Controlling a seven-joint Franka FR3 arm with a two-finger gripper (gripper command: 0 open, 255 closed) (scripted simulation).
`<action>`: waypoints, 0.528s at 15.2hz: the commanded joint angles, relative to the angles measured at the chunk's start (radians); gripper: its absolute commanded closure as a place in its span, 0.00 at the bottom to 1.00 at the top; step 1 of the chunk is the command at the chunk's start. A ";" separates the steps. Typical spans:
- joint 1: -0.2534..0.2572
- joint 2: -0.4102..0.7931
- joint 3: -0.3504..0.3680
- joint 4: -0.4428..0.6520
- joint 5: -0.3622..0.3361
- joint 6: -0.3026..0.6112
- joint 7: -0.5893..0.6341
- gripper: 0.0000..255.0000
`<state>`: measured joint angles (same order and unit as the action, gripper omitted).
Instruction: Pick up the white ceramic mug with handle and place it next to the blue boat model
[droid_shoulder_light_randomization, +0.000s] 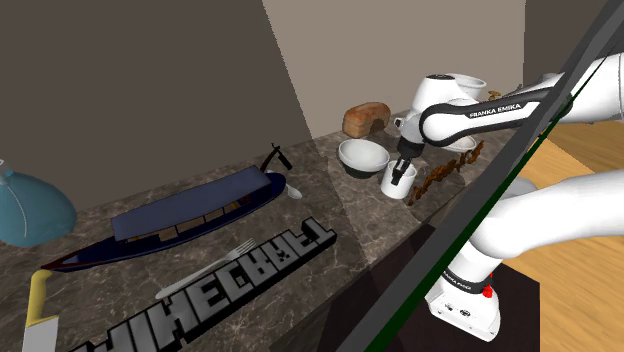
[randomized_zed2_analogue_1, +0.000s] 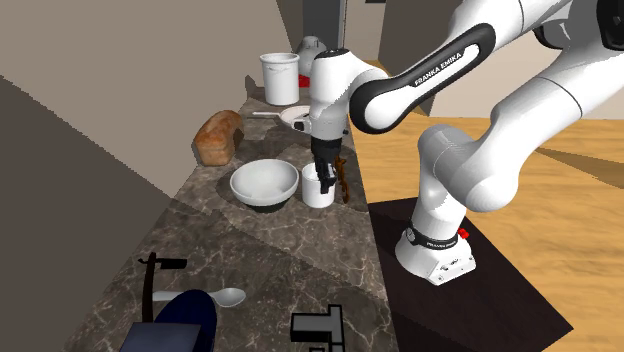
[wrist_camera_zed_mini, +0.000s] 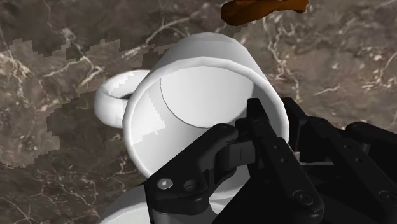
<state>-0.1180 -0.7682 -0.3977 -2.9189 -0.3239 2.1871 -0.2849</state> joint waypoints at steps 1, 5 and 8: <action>0.000 0.000 0.000 0.000 0.000 0.000 0.000 1.00; 0.000 0.000 0.000 0.000 0.000 0.000 0.000 1.00; 0.001 -0.011 0.004 0.008 0.004 -0.019 0.000 1.00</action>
<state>-0.1187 -0.7742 -0.3963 -2.9161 -0.3228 2.1786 -0.2859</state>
